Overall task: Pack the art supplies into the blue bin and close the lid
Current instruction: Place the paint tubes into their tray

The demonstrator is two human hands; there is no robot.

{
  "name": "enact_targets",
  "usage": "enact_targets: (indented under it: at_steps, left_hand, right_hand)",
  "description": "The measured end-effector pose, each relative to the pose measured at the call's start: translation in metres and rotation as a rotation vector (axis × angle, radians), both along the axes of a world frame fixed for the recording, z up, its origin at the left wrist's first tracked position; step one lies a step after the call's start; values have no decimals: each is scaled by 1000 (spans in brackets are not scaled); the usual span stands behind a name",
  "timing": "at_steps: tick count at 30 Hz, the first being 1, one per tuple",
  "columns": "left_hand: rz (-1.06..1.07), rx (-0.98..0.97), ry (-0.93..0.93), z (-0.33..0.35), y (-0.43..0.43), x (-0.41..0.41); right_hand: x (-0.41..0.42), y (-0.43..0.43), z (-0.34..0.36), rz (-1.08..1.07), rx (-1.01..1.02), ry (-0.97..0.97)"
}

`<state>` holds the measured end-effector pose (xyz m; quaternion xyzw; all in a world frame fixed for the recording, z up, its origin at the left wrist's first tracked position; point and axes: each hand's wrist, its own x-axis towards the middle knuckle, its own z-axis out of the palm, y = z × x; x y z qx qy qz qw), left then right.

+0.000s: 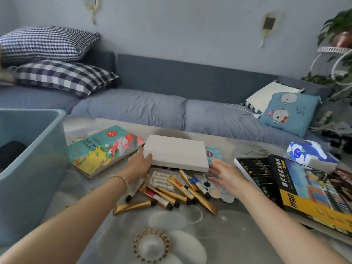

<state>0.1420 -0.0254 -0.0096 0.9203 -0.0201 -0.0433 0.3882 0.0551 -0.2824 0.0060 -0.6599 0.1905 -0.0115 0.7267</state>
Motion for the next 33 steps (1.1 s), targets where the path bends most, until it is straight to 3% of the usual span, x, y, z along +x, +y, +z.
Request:
enact_targets:
  at_steps: [7, 13, 19, 24, 26, 28, 33]
  left_hand:
    - [-38, -97, -122, -3, 1, -11]
    - [-15, -176, -567, 38, 7, -38]
    - [21, -15, -838, 99, 35, -63]
    - [-78, -358, -399, 104, 51, -101]
    - [-116, -457, -211, 99, 56, -119]
    - [-148, -481, -43, 92, 60, -138]
    - [-286, -371, 366, 69, 78, -174]
  right_hand:
    - [5, 4, -8, -100, -184, -74]
    - [-21, 1, 37, -114, -378, -222]
    - [-63, 1, 110, -94, -444, -515]
    - [-82, -4, 106, -77, -562, -428]
    - [-89, -4, 99, -108, -412, -383]
    - [-96, -2, 93, -124, -330, -368]
    - [-114, 6, 74, -143, -350, -343]
